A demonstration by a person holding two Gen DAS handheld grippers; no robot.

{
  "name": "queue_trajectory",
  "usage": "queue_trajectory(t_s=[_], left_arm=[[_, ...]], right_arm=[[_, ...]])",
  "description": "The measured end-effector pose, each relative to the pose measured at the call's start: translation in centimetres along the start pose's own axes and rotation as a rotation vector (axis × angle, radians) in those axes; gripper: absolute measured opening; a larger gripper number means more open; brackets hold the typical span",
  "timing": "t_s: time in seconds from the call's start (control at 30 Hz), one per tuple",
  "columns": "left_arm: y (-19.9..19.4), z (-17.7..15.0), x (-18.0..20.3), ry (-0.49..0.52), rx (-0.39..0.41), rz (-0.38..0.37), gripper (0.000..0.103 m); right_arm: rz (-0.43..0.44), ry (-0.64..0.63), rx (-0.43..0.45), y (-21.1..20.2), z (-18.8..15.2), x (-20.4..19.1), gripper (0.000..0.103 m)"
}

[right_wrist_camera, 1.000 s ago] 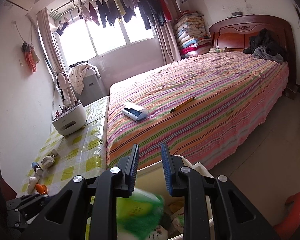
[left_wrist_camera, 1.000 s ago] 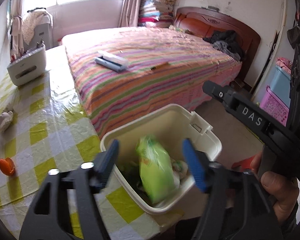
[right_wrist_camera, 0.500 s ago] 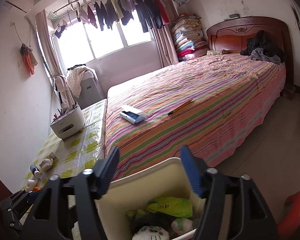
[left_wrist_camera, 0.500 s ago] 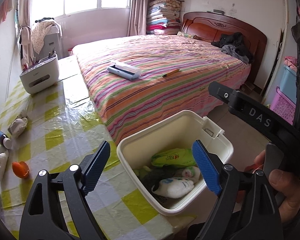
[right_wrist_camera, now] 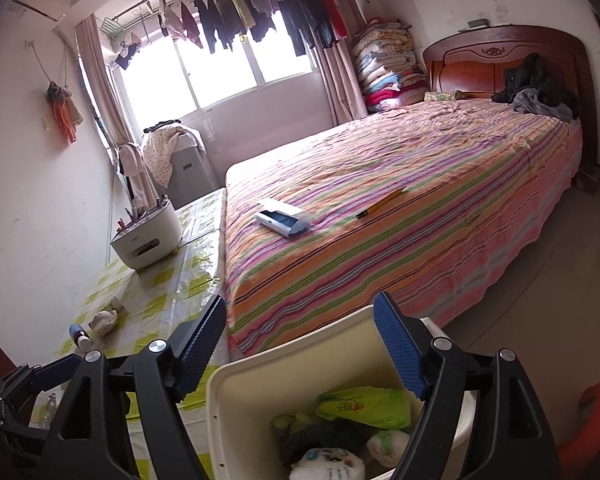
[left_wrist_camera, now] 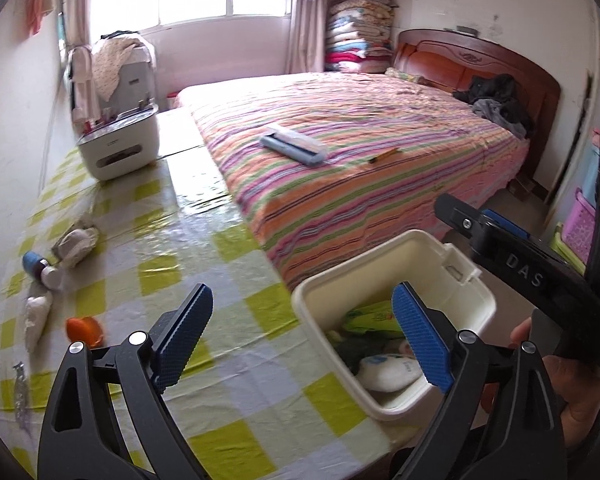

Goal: Collect trash
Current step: 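Move both open tools back over the table toward the blister pack and orange peel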

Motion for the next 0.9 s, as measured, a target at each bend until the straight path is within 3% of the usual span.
queue_trajectory(t_s=[0.4, 0.9], left_arm=[[-0.3, -2.1, -9.5, -0.084, -0.076, 0.199, 0.090], [-1.3, -6.5, -22.5, -0.204, -0.193, 0.384, 0.090]], right_arm=[[0.148, -0.088, -0.109, 3.5, -2.7, -8.3, 0.074], [0.295, -0.244, -0.250, 7.4, -7.7, -19.2, 0.074]])
Point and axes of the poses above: each gripper's, at about its wrist camera, not at the fingertips, and y roughly the way its jaws point, x to its right, z to its top, the point moved 4 cm from there along y, roughly the way its jaws point, and after that the axes turned 4 degrees about z, right-handed, at the moved point
